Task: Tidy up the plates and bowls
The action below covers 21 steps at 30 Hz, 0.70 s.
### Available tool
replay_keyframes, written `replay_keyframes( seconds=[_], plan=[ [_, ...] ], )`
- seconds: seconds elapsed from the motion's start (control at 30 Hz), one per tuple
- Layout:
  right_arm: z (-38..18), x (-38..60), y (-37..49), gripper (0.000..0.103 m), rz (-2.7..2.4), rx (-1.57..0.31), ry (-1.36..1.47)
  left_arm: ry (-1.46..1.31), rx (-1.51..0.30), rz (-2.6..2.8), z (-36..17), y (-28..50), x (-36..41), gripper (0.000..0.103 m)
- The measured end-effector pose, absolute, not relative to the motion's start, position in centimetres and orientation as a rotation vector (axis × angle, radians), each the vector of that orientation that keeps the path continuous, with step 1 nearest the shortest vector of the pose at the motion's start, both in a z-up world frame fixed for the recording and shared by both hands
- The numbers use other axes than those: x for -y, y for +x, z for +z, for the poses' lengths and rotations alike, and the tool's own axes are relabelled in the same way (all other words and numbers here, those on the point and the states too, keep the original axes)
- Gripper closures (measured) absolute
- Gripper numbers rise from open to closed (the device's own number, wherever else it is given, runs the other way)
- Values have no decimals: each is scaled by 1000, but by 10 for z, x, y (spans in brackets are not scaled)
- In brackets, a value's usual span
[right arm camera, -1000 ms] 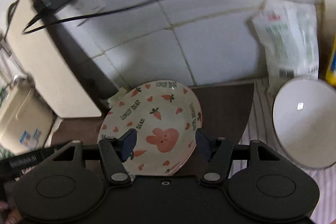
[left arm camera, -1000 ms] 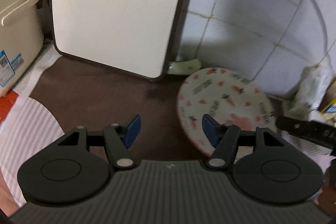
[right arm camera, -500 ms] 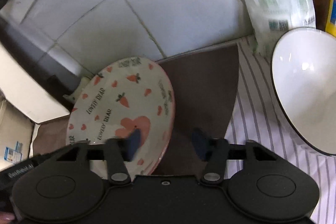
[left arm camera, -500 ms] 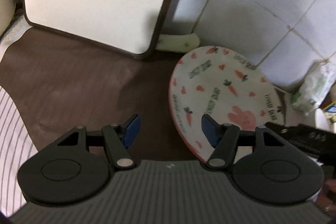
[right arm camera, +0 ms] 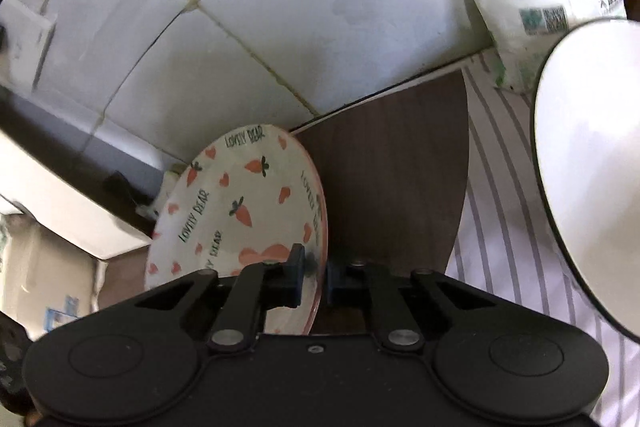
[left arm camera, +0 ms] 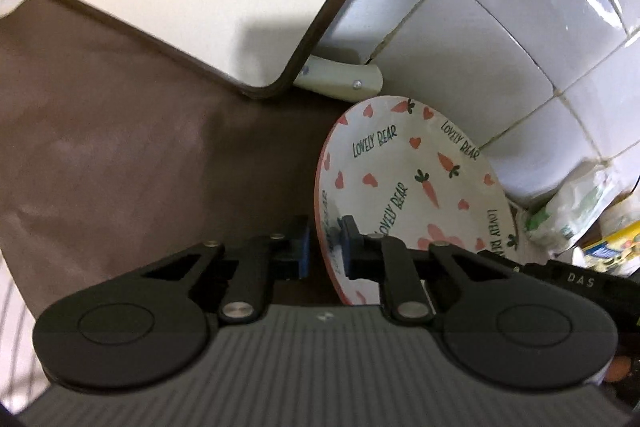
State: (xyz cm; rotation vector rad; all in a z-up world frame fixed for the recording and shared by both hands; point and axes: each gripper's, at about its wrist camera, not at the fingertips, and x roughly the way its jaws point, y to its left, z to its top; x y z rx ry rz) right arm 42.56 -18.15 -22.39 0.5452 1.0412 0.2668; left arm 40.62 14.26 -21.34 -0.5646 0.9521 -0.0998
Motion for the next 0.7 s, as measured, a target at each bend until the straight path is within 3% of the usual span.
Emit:
replay_keyframes(
  seconds=[0.3, 0.7],
  plan=[
    [-189, 176, 405, 88, 318, -992, 461, -453, -908, -108, -187, 388, -129, 92],
    [-121, 192, 318, 88, 364, -883, 499, -407, -855, -132, -110, 314, -122, 91]
  ],
)
